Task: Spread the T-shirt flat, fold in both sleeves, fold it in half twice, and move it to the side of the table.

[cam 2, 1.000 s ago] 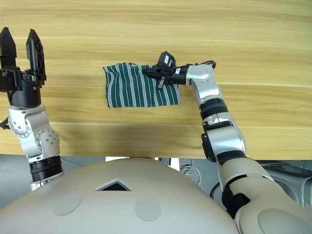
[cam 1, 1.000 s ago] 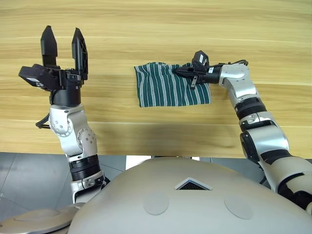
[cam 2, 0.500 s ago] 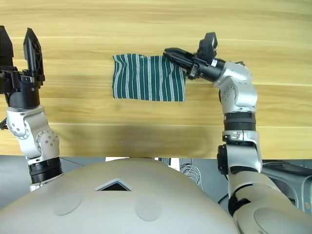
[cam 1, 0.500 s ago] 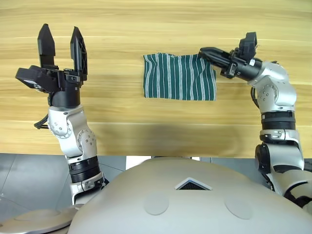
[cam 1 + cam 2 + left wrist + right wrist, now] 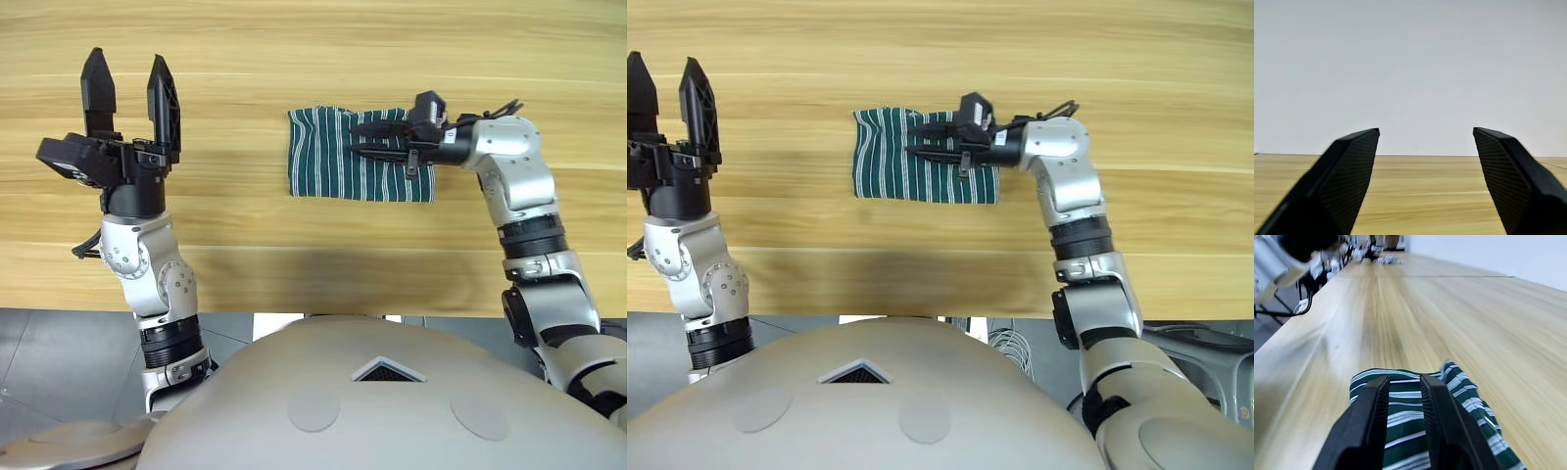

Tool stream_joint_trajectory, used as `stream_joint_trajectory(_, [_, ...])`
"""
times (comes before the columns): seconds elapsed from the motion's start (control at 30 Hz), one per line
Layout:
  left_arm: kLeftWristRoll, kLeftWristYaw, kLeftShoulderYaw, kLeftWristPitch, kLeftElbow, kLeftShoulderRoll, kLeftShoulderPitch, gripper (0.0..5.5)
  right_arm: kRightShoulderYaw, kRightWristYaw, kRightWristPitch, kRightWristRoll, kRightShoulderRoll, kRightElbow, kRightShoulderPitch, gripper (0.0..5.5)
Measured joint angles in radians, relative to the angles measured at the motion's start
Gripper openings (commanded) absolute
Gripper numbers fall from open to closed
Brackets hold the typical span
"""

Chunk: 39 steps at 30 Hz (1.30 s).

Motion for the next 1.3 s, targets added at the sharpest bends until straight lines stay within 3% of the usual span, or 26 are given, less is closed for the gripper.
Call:
stream_joint_trajectory(0.17, [0.001, 0.002, -0.014, -0.003, -0.003, 0.0, 0.007, 3.44, 0.054, -0.123, -0.084, -0.142, 0.064, 0.208, -0.073, 1.17])
stream_joint_trajectory(0.43, [0.001, 0.008, -0.018, -0.006, -0.007, 0.0, 0.014, 3.44, 0.063, -0.155, -0.217, -0.189, 0.104, 0.574, -0.203, 1.17])
stream_joint_trajectory(0.6, [0.001, 0.012, -0.012, -0.013, -0.038, 0.002, 0.035, 3.44, -0.071, -0.272, -0.269, -0.15, 0.069, 0.815, -0.271, 1.17])
stream_joint_trajectory(0.73, [0.001, 0.027, -0.001, -0.019, -0.055, 0.003, 0.055, 3.44, -0.191, -0.366, -0.276, -0.108, -0.032, 0.934, -0.277, 1.17])
stream_joint_trajectory(0.93, [0.001, 0.03, 0.006, -0.023, -0.076, 0.004, 0.066, 3.44, -0.398, -0.656, -0.221, -0.055, -0.189, 1.033, -0.235, 1.17])
stream_joint_trajectory(1.13, [0.0, 0.029, 0.011, -0.024, -0.077, 0.007, 0.066, 3.44, -0.515, -0.862, -0.183, -0.046, -0.209, 1.043, -0.227, 1.17])
stream_joint_trajectory(1.3, [-0.002, 0.028, 0.017, -0.029, -0.077, 0.008, 0.067, 3.44, -0.572, -0.889, -0.205, -0.038, -0.203, 1.043, -0.213, 1.17])
